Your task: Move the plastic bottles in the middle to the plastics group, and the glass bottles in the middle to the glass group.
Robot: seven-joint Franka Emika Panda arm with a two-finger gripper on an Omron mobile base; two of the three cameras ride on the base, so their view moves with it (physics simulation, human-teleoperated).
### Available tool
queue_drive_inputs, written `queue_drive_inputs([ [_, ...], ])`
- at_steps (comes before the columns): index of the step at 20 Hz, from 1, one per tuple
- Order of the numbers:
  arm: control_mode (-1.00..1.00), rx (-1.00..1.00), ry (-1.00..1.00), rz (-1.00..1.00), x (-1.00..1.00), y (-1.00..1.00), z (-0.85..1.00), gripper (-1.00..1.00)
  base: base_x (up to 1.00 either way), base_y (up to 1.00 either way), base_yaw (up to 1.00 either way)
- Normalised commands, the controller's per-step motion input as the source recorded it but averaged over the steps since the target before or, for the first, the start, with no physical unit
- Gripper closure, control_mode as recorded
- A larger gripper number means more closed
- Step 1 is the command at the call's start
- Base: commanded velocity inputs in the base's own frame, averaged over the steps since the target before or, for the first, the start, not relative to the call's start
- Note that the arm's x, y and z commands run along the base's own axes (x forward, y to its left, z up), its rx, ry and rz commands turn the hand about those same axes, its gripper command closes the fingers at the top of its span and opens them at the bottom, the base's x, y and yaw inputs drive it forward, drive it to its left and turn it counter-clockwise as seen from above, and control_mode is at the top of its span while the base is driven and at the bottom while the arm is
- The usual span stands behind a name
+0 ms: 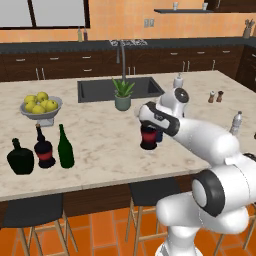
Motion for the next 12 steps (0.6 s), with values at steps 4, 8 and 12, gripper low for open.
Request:
queue_drive_inputs([
  [4,-1.00,-0.15,-0.35,0.05,-0.37,0.42,0.15,1.00,0.00,0.00,0.00],
  [8,-1.00,-0.07,-0.22,0.39,-0.22,0.36,0.28,1.00,0.00,0.00,0.00],
  [12,-1.00,-0.04,0.01,0.48,-0.01,0.39,0.12,1.00,0.00,0.00,0.00],
])
